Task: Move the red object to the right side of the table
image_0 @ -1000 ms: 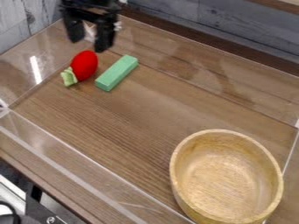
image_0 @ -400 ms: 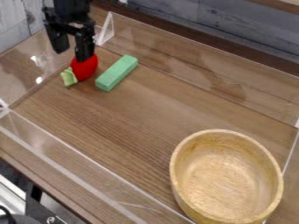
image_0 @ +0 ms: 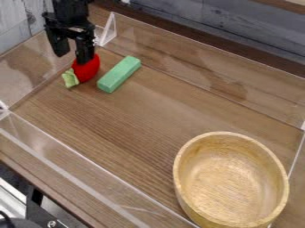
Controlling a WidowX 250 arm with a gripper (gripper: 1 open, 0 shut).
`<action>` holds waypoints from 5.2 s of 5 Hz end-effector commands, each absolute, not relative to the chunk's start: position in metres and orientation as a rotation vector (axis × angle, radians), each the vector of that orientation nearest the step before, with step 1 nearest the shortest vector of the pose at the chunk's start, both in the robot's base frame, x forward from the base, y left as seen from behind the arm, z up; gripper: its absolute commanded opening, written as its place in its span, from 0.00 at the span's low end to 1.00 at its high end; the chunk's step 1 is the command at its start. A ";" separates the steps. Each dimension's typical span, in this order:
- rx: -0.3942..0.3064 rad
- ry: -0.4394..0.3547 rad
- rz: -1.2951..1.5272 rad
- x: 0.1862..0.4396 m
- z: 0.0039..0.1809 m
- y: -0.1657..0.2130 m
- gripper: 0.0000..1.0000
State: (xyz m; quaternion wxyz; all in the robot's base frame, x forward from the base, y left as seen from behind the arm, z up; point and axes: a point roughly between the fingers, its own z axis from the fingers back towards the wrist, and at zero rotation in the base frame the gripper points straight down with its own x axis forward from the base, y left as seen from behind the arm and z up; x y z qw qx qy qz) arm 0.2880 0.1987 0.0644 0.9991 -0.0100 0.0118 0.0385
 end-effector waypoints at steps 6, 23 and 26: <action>-0.014 -0.082 0.155 0.309 0.081 0.219 1.00; -0.048 0.027 0.119 0.305 0.071 0.196 1.00; -0.045 0.030 0.106 0.304 0.071 0.198 1.00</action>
